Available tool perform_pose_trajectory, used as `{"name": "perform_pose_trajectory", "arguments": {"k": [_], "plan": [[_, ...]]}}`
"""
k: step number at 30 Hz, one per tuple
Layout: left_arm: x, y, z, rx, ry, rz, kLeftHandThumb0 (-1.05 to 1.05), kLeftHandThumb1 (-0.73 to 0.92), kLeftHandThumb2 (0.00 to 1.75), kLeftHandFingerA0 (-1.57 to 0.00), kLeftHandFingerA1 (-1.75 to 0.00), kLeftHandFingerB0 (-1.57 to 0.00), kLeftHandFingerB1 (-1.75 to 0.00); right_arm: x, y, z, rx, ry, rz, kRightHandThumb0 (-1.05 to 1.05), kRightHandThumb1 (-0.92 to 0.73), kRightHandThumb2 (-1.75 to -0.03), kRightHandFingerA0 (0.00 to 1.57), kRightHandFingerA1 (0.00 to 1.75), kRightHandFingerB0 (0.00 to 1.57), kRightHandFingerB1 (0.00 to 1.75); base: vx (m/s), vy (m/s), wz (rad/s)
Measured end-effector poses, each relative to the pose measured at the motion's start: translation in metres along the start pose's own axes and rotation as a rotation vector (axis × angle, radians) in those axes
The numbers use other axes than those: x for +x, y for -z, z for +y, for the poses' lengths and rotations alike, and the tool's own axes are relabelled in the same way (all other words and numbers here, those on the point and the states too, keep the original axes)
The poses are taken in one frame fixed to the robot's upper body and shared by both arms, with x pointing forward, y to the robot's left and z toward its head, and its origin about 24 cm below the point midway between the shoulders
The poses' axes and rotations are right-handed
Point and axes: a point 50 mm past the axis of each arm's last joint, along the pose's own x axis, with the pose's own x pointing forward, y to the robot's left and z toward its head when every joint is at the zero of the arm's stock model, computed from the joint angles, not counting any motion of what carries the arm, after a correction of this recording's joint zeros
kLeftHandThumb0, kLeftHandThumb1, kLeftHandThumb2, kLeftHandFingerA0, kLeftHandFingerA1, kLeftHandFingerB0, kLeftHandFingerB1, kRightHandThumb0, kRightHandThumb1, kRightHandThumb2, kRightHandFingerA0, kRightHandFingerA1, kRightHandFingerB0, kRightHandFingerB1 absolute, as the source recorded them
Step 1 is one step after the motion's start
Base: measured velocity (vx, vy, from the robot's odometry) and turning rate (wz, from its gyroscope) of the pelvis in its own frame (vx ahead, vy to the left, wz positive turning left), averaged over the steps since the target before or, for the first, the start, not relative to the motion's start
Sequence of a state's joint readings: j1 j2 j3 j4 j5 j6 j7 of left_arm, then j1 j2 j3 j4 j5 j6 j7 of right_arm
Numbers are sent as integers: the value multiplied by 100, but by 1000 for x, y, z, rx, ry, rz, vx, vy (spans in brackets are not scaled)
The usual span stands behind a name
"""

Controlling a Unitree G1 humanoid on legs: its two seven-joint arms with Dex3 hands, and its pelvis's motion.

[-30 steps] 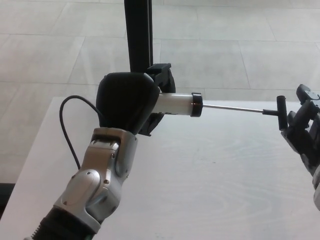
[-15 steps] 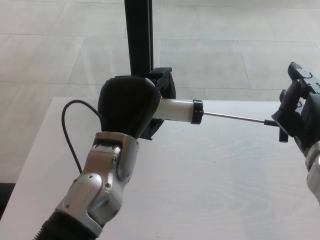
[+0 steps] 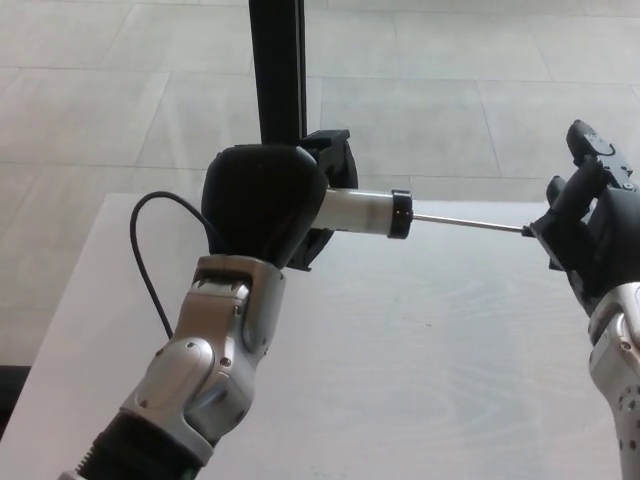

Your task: The robot uses its left hand to lift the air pump kept on the middle of the desk and use the right hand to compress the handle

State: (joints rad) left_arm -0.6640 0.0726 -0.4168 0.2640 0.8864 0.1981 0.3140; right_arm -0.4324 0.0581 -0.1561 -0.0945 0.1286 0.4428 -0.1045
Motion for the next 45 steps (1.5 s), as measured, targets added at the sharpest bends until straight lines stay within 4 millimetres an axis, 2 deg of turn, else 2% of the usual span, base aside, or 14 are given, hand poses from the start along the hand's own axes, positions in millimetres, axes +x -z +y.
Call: {"name": "perform_pose_trajectory", "arguments": {"k": [1,7,10,21,29,31,33,34,35,37,38,40,44,45], "plan": [[0,0,0,-1,0,0,-23,50,104,-121,-137,-91,-114,-1,1,0,9,2,1,-97,-81,-104,0,6,0,13,0,0,0],[0,1,-1,3,5,9,-23,51,104,-120,-136,-89,-115,-6,1,5,76,3,-30,-89,-87,-129,0,20,0,22,0,0,0],[0,1,-2,5,8,11,-22,60,85,-88,-156,-78,-118,-7,-2,8,86,-5,-55,-91,-91,-131,0,17,0,20,0,0,0],[0,4,-11,19,36,27,-16,50,105,-88,-175,-72,-151,-12,-33,35,112,-107,-188,-101,-83,-108,0,19,0,21,0,0,0],[2,0,-15,6,44,25,-17,55,98,-93,-170,-86,-109,-17,-38,50,97,-161,-212,-90,-82,-126,0,20,4,24,0,0,0],[2,0,-14,6,40,23,-21,48,105,-121,-135,-91,-115,-18,-37,53,91,-170,-208,-90,-81,-126,0,20,6,24,0,0,0],[2,-1,-14,6,40,22,-16,56,99,-90,-175,-69,-155,-19,-36,56,80,-177,-206,-95,-86,-129,0,16,7,20,0,0,0],[2,-1,-15,6,42,21,-13,56,102,-92,-169,-73,-139,-19,-36,58,65,-181,-205,-97,-92,-89,0,22,2,27,0,0,0],[2,-1,-15,6,42,21,-21,49,105,-118,-134,-93,-118,-20,-36,59,54,-184,-205,-102,-91,-131,1,12,9,15,0,0,0],[4,-2,-14,10,41,17,-20,61,73,-90,-170,-81,-103,-21,-37,62,24,-196,-206,-94,-92,-87,0,19,2,26,0,0,0],[5,-2,-14,11,39,15,-20,60,74,-94,-167,-86,-69,-22,-37,64,12,-200,-207,-101,-92,-129,0,10,5,13,0,0,0],[6,-3,-13,9,35,12,-29,73,72,-95,-168,-87,-88,-23,-37,66,-20,-212,-210,-92,-92,-85,0,14,0,25,0,0,0],[7,-6,-14,-104,27,40,-35,76,73,-94,-151,-83,-99,-25,-38,71,-51,-229,-216,-94,-92,-85,0,12,0,22,0,0,0],[6,-7,-14,-104,28,32,-29,42,90,-120,-131,-87,-100,-26,-38,73,-62,-238,-217,-94,-92,-83,0,13,0,21,0,0,0]]}}
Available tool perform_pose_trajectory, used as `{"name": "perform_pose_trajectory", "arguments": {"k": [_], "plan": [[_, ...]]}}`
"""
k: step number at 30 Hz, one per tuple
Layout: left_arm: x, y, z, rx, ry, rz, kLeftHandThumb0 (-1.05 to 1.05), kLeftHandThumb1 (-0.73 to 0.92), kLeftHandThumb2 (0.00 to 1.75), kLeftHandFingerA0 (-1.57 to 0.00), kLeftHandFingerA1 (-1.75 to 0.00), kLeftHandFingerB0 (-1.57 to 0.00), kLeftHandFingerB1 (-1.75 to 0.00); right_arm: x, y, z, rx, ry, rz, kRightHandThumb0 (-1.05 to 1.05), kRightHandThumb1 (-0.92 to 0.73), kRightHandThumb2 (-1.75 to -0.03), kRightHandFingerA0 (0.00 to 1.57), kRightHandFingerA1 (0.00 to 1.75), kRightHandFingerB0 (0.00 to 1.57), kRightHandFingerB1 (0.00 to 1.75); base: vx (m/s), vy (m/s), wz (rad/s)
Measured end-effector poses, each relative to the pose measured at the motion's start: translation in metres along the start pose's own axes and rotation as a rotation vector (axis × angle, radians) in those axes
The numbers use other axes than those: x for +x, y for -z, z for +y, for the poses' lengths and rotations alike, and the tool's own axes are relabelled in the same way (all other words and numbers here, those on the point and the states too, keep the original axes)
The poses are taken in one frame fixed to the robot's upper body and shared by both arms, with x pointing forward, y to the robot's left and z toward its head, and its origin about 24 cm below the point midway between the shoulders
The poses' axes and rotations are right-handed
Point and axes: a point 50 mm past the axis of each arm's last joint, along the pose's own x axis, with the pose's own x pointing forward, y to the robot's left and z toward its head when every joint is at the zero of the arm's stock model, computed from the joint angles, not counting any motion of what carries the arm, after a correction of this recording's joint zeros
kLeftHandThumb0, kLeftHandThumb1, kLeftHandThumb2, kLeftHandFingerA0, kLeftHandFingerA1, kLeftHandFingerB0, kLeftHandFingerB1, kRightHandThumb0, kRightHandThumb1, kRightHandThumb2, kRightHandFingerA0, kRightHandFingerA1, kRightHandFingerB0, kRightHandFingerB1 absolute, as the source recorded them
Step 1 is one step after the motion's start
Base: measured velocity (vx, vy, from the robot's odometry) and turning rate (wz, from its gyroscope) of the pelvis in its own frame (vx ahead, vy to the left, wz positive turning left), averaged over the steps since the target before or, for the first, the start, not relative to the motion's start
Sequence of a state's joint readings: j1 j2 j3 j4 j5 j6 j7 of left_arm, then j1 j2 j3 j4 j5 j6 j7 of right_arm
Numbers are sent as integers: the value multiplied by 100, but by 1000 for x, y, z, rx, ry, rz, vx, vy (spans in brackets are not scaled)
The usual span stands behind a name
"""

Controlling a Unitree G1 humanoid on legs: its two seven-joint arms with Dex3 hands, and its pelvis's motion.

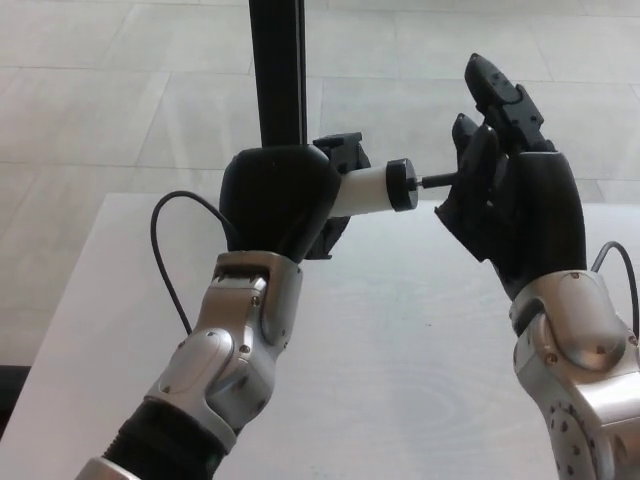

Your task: The robot uses its left hand to lift the air pump kept on the middle of the desk and use the right hand to compress the handle

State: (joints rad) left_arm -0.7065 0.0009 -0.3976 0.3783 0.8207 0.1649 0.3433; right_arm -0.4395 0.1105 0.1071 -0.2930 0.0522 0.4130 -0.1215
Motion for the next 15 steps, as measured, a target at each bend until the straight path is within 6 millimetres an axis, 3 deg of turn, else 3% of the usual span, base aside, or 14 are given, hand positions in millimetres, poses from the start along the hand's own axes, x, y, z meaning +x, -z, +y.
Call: {"name": "perform_pose_trajectory", "arguments": {"k": [2,3,4,5,6,7,8,9,10,11,12,13,15], "plan": [[1,-2,-1,25,1,-24,-29,42,90,-120,-131,-87,-100,-1,0,3,-16,-12,2,-94,-92,-83,0,13,0,21,0,0,0],[2,-2,0,41,0,-33,-36,42,84,-119,-139,-82,-115,-1,0,4,-22,-16,3,-98,-86,-127,0,8,2,11,0,0,0],[3,-4,0,61,1,-47,-33,42,83,-116,-138,-80,-115,-2,0,5,-33,-20,3,-97,-86,-127,4,8,7,14,0,0,0],[4,-5,0,71,4,-56,-27,58,58,-82,-169,-59,-137,-2,0,7,-45,-26,1,-89,-78,-124,0,15,0,19,0,0,0],[4,-7,0,83,6,-66,-22,60,58,-78,-162,-61,-114,-2,1,8,-61,-30,0,-90,-78,-123,0,14,0,19,0,0,0],[5,-8,0,91,10,-71,-22,60,58,-78,-162,-61,-114,-3,1,9,-73,-32,-2,-90,-78,-123,0,14,0,19,0,0,0],[4,-9,0,94,17,-71,-20,62,61,-78,-147,-71,-78,-3,1,10,-83,-32,-3,-89,-77,-122,0,15,0,19,0,0,0],[4,-9,0,93,23,-69,-22,63,61,-80,-141,-72,-72,-3,1,11,-93,-30,-5,-90,-76,-122,0,16,0,20,0,0,0],[3,-9,0,77,26,-60,-24,67,60,-80,-145,-67,-95,-3,0,12,-108,-28,-10,-91,-75,-122,0,16,0,20,0,0,0],[2,-9,-1,70,31,-56,-24,67,60,-80,-145,-67,-95,-3,0,13,-117,-26,-12,-91,-75,-122,0,16,0,20,0,0,0],[0,-8,-2,63,38,-51,-24,63,61,-79,-159,-67,-131,-4,0,13,-128,-23,-14,-92,-75,-123,0,18,3,18,0,0,0],[-1,-8,-3,60,43,-50,-25,65,62,-76,-158,-70,-110,-4,0,14,-138,-20,-15,-90,-73,-123,2,19,4,20,0,0,0],[-3,-8,-5,76,55,-52,-31,72,62,-74,-167,-64,-127,-4,1,15,-156,-13,-14,-89,-74,-122,0,19,1,23,0,0,0]]}}
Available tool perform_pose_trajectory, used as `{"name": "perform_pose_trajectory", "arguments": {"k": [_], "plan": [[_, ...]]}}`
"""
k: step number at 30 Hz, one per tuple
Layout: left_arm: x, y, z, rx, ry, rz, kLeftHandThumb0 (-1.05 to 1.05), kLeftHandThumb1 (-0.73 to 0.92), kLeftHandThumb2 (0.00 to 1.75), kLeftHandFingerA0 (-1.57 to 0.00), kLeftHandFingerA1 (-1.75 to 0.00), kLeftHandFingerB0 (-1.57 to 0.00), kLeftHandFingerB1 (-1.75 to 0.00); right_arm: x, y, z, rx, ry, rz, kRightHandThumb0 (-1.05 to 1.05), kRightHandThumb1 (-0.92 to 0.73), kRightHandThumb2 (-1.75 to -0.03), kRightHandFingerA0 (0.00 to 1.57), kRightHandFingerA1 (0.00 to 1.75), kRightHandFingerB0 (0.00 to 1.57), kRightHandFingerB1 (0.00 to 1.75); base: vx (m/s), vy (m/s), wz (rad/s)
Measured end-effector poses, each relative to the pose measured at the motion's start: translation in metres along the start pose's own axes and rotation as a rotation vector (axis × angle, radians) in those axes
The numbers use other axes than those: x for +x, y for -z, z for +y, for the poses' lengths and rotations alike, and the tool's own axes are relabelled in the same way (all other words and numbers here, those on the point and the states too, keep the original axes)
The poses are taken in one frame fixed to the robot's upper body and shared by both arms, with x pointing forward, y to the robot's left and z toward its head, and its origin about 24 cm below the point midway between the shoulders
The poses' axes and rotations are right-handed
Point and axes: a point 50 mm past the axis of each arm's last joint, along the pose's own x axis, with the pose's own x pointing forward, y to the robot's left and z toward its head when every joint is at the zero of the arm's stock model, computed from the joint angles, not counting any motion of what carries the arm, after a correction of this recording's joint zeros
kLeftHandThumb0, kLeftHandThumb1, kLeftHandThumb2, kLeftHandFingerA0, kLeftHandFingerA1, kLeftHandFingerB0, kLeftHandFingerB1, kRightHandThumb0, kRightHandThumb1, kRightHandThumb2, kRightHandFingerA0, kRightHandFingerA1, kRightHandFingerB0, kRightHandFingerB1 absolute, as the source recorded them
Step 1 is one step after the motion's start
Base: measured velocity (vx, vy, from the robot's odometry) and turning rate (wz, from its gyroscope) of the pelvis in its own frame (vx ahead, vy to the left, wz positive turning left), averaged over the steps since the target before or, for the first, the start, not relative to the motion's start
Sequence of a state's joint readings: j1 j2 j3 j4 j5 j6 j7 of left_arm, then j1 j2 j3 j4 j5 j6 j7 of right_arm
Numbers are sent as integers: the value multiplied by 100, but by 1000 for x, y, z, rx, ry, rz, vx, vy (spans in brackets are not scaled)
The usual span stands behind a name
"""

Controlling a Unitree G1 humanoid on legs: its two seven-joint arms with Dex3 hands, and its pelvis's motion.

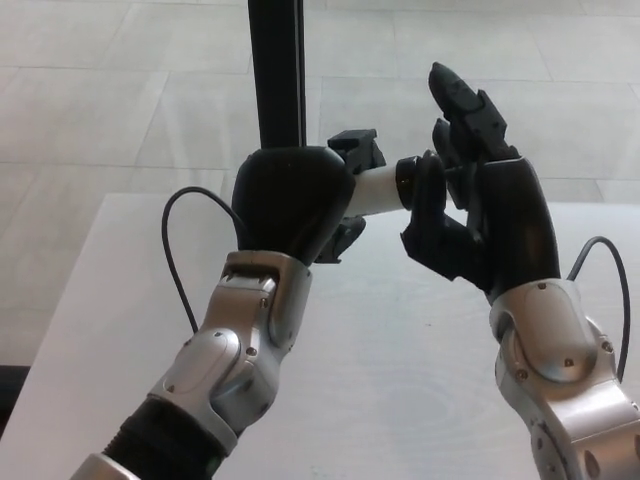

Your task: The robot uses its left hand to lift the air pump kept on the middle of the desk and use the right hand to compress the handle

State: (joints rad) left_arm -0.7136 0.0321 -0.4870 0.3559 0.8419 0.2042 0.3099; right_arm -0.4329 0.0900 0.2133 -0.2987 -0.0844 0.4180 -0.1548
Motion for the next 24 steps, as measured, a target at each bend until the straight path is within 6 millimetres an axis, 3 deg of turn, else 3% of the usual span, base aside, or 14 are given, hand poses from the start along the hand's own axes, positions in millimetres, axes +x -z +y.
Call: {"name": "perform_pose_trajectory", "arguments": {"k": [1,2,4,6,12,13,14,15,16,18,19,20,21,24], "plan": [[0,0,-2,15,7,5,-31,72,62,-74,-167,-64,-127,0,2,1,-9,3,5,-89,-74,-122,0,19,1,23,0,0,0],[-1,0,-3,26,13,9,-30,63,61,-82,-165,-74,-96,0,3,1,-15,5,8,-91,-77,-123,0,16,3,23,0,0,0],[1,-1,-6,74,25,-1,-30,63,61,-82,-165,-74,-96,-1,6,1,-25,11,21,-91,-77,-123,0,16,3,23,0,0,0],[2,-2,-6,110,26,-15,-29,63,60,-78,-165,-64,-126,-2,8,1,-33,17,27,-89,-78,-124,0,17,0,20,0,0,0],[-6,-4,-12,51,40,14,-35,73,64,-83,-169,-71,-133,-5,7,-7,-47,32,16,-83,-78,-121,0,27,0,25,0,0,0],[-6,-4,-13,50,39,14,-35,73,64,-83,-169,-71,-133,-6,6,-11,-53,36,12,-83,-78,-121,0,27,0,25,0,0,0],[-7,-4,-14,55,37,9,-23,70,66,-86,-175,-77,-141,-6,5,-17,-58,44,7,-92,-91,-84,2,31,6,24,0,0,0],[-8,-5,-15,61,38,2,-23,70,66,-86,-175,-77,-141,-6,4,-22,-63,53,1,-92,-91,-84,2,31,6,24,0,0,0],[-10,-4,-19,79,52,-9,-19,47,99,-120,-137,-93,-112,-7,-2,-33,-71,77,-29,-84,-78,-122,2,25,5,23,0,0,0],[-18,-2,-29,107,97,-19,-19,47,99,-120,-137,-93,-112,-9,-16,-51,-75,114,-90,-84,-78,-122,2,25,5,23,0,0,0],[-21,-1,-33,121,116,-25,-12,53,90,-90,-175,-77,-142,-11,-23,-61,-78,132,-118,-93,-85,-126,1,19,9,19,0,0,0],[-23,0,-36,130,129,-30,-22,53,101,-120,-139,-96,-123,-13,-28,-70,-86,147,-139,-87,-79,-124,0,23,8,23,0,0,0],[-25,1,-38,128,136,-29,-18,63,95,-92,-175,-70,-159,-15,-32,-79,-95,164,-153,-88,-83,-126,0,22,8,22,0,0,0],[-30,4,-41,114,157,-19,-17,57,100,-92,-175,-78,-136,-22,-42,-107,-132,214,-175,-89,-81,-123,4,25,10,26,0,0,0]]}}
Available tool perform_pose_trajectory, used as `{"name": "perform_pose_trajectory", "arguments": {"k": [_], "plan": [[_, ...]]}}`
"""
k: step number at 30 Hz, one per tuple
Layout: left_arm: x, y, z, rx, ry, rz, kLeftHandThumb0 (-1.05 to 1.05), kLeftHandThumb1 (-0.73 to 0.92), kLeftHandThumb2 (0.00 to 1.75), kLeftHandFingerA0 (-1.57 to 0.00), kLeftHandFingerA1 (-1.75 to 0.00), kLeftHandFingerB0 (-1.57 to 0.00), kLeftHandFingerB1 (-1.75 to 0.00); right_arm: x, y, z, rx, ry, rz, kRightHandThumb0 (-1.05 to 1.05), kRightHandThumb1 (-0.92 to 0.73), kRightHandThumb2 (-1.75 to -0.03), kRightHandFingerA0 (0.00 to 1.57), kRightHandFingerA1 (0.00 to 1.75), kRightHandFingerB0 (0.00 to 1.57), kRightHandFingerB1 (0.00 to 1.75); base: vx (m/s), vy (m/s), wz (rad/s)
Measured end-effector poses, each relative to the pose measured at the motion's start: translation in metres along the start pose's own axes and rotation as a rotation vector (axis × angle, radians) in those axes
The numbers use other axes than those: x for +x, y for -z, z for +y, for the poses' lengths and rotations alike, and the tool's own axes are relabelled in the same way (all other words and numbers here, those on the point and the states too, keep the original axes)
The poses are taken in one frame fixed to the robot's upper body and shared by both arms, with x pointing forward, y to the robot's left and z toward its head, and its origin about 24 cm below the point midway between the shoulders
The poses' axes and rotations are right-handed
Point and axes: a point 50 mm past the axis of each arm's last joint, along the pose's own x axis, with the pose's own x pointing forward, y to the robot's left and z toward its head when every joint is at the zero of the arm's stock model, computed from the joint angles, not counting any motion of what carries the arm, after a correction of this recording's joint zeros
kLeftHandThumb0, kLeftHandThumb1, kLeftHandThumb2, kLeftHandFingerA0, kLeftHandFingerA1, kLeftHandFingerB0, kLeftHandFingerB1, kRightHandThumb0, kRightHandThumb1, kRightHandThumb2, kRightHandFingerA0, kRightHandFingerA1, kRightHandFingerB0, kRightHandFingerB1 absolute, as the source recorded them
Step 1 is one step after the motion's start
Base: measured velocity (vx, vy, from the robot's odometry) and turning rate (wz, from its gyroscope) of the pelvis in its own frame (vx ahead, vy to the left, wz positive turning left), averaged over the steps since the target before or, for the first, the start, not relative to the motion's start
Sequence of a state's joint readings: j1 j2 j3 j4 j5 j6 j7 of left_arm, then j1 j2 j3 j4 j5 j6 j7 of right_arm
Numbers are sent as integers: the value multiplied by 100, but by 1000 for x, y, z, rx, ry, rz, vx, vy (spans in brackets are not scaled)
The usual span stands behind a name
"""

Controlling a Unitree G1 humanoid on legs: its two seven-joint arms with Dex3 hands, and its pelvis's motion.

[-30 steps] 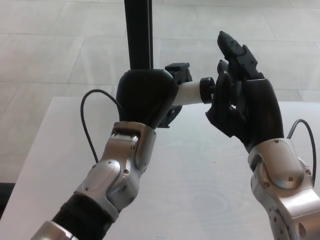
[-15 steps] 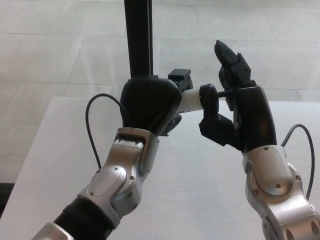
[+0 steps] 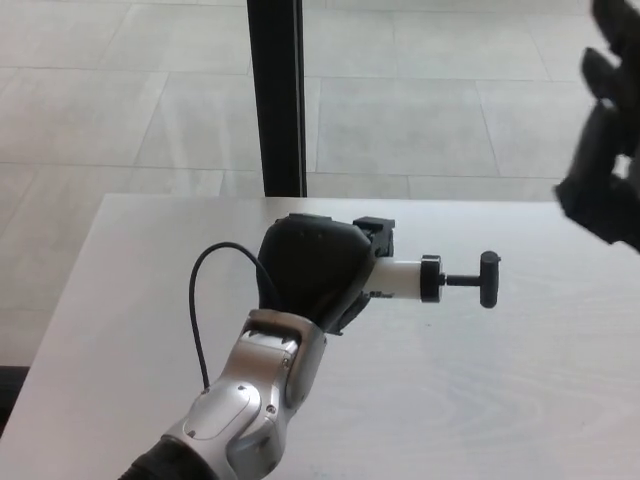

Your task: The robot uses its left hand to lift the air pump kept on the middle of the desk and use the right hand to compress the handle

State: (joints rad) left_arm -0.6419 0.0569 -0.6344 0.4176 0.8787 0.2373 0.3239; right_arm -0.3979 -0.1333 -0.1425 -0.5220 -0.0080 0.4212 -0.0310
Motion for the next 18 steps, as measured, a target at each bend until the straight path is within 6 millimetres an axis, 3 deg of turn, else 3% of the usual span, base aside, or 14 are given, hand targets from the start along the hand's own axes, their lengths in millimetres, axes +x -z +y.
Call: {"name": "perform_pose_trajectory", "arguments": {"k": [1,3,4,5,6,7,9,10,14,15,16,17,18], "plan": [[-1,1,-2,-3,8,3,-18,54,94,-92,-175,-79,-114,0,-3,-9,-11,16,-8,-89,-81,-125,5,32,10,33,0,0,0],[-5,0,-6,-16,31,11,-22,57,88,-90,-175,-73,-121,-2,-8,-29,-46,52,-20,-90,-81,-125,4,34,11,35,0,0,0],[-7,0,-8,-23,45,13,-25,62,70,-89,-175,-75,-121,-3,-10,-37,-62,67,-22,-98,-92,-86,3,36,15,31,0,0,0],[-8,-1,-10,-29,59,16,-32,75,64,-87,-175,-75,-109,-5,-11,-46,-77,81,-23,-98,-91,-86,5,39,15,35,0,0,0],[-9,-1,-12,-31,78,19,-32,76,66,-89,-172,-78,-81,-7,-13,-54,-90,98,-22,-97,-92,-82,11,46,22,37,0,0,0],[-10,-2,-15,-34,97,22,-31,77,68,-91,-169,-75,-69,-9,-15,-62,-101,116,-23,-96,-91,-81,12,46,23,38,0,0,0],[-15,-3,-22,-46,133,29,-26,74,74,-91,-166,-74,-72,-14,-20,-76,-115,150,-28,-95,-91,-80,12,48,23,39,0,0,0],[-18,-3,-26,-55,157,37,-24,66,82,-110,-163,-73,-77,-17,-23,-84,-125,165,-30,-92,-91,-80,11,50,25,40,0,0,0],[-25,-1,-40,-97,219,83,-17,63,79,-111,-164,-64,-71,-23,-30,-97,-125,184,-39,-88,-92,-80,15,55,32,40,0,0,0],[-25,0,-42,-111,226,95,-20,71,70,-92,-167,-71,-72,-24,-31,-98,-121,183,-38,-87,-92,-80,16,55,33,41,0,0,0],[-25,0,-44,-130,234,111,-23,75,74,-87,-162,-63,-76,-25,-31,-98,-118,181,-36,-86,-92,-79,15,57,33,42,0,0,0],[-25,-1,-45,-157,239,128,-27,70,73,-85,-155,-54,-71,-25,-32,-98,-113,179,-35,-86,-92,-78,14,59,33,43,0,0,0],[-25,-2,-47,-189,245,145,-29,64,71,-81,-153,-55,-73,-26,-32,-98,-105,175,-35,-83,-92,-76,16,60,35,43,0,0,0]]}}
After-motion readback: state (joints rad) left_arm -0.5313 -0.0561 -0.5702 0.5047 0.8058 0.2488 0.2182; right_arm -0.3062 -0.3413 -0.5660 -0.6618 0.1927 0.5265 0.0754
